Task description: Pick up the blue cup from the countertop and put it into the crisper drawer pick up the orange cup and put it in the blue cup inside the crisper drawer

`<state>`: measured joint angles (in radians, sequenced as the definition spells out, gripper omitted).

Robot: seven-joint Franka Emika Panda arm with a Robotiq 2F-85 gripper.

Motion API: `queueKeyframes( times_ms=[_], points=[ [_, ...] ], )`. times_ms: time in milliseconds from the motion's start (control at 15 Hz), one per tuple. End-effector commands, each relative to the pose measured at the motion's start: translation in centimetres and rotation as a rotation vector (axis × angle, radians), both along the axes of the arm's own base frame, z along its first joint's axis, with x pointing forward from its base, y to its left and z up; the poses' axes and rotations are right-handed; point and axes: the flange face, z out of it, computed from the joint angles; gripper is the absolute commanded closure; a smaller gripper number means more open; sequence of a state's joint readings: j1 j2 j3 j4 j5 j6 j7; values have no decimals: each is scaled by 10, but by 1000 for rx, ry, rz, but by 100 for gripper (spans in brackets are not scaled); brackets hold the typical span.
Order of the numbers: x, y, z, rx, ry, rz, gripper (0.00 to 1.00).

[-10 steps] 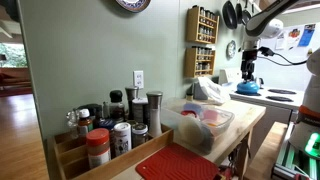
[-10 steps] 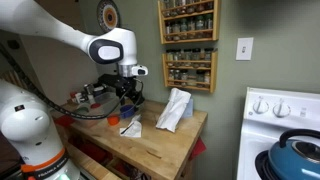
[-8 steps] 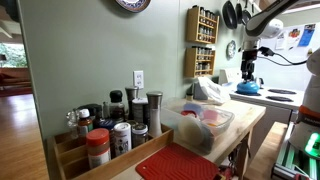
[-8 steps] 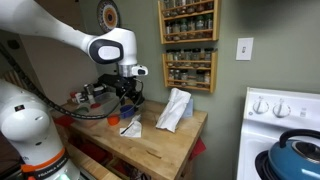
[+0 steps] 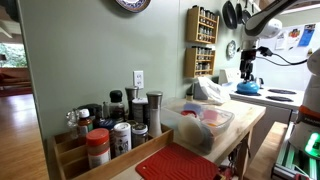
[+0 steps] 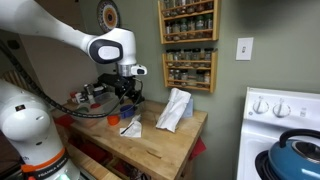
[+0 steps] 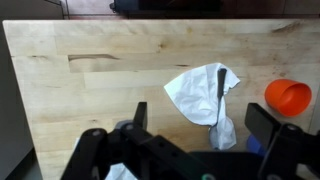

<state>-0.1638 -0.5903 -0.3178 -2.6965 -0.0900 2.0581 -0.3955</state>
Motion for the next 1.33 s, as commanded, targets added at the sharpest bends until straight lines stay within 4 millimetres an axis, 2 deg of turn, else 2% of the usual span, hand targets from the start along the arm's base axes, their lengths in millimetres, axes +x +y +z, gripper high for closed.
queueKeyframes(
  times_ms=[0,200,333,533,600,733,933,1267],
  points=[
    [16,52,-8,50,26,76,0],
    [36,106,-16,58,41,65,0],
    [50,142,-21,36,33,-4,0],
    [66,182,-28,19,53,2,0],
    [55,165,-19,12,27,13,0],
    [60,181,-25,5,47,22,0],
    [64,181,-27,5,54,21,0],
    [103,193,-54,48,-95,-29,0]
  ],
)
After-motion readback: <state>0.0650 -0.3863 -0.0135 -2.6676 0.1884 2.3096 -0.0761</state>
